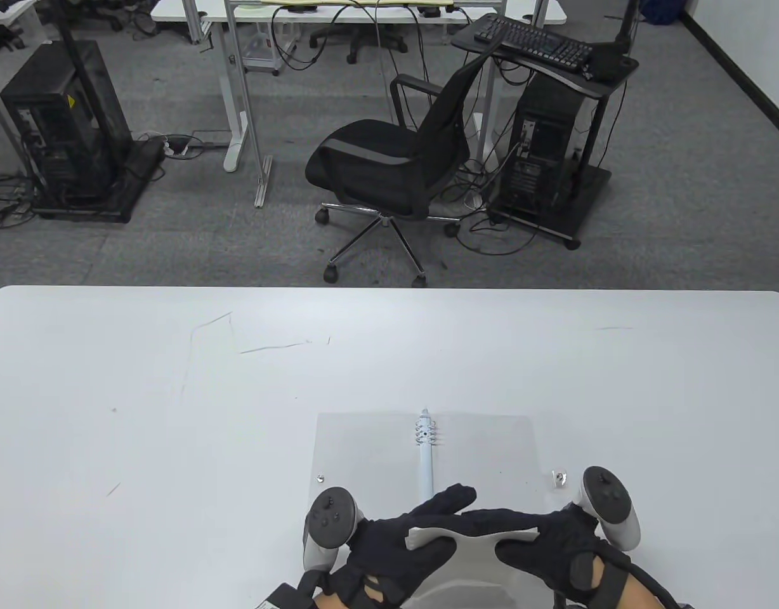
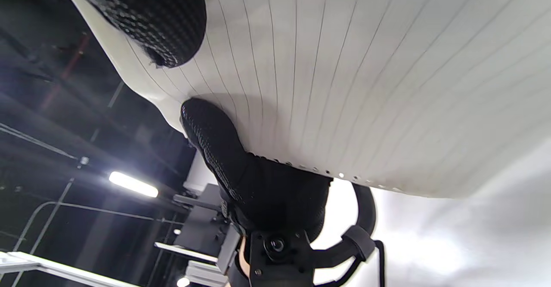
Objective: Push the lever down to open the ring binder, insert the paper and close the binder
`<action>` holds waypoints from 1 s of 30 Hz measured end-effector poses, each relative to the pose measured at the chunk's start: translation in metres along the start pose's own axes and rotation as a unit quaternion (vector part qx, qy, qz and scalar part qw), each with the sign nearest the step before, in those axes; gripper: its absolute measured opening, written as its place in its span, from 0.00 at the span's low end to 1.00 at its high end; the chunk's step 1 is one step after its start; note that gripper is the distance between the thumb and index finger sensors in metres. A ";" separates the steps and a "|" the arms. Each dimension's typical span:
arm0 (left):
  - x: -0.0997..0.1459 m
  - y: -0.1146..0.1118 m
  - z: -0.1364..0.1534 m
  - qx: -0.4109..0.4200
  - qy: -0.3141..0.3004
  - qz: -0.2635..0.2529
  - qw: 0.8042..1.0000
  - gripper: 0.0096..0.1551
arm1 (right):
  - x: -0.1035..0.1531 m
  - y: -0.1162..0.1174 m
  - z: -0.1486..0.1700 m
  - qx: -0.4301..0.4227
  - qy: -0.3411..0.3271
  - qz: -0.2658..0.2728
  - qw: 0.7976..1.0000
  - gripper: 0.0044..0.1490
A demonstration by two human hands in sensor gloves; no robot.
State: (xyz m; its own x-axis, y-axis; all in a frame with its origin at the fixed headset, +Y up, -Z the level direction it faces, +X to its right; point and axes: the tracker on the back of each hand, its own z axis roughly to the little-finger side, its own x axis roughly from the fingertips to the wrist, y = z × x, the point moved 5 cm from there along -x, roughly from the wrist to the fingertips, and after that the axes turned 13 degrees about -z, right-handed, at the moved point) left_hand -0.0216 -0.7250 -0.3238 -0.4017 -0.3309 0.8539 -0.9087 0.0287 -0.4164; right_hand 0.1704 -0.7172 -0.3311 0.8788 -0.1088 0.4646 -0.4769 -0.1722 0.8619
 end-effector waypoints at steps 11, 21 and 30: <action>-0.001 0.006 0.032 0.017 0.026 -0.006 1.000 0.33 | 0.000 0.001 0.037 -0.010 0.040 0.039 0.998 0.35; -0.003 0.002 -0.007 -0.017 -0.027 0.044 0.999 0.44 | 0.003 -0.003 0.023 0.061 0.040 0.020 0.997 0.30; 0.002 0.006 -0.030 -0.018 -0.096 -0.029 0.995 0.29 | -0.005 0.010 0.021 0.004 -0.005 0.031 0.999 0.37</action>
State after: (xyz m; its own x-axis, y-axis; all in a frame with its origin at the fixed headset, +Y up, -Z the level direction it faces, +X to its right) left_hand -0.0320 -0.6971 -0.3149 -0.3234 -0.5063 0.7994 -0.9342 0.0365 -0.3548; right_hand 0.1610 -0.7389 -0.3295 0.8470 -0.1293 0.5156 -0.5313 -0.1734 0.8292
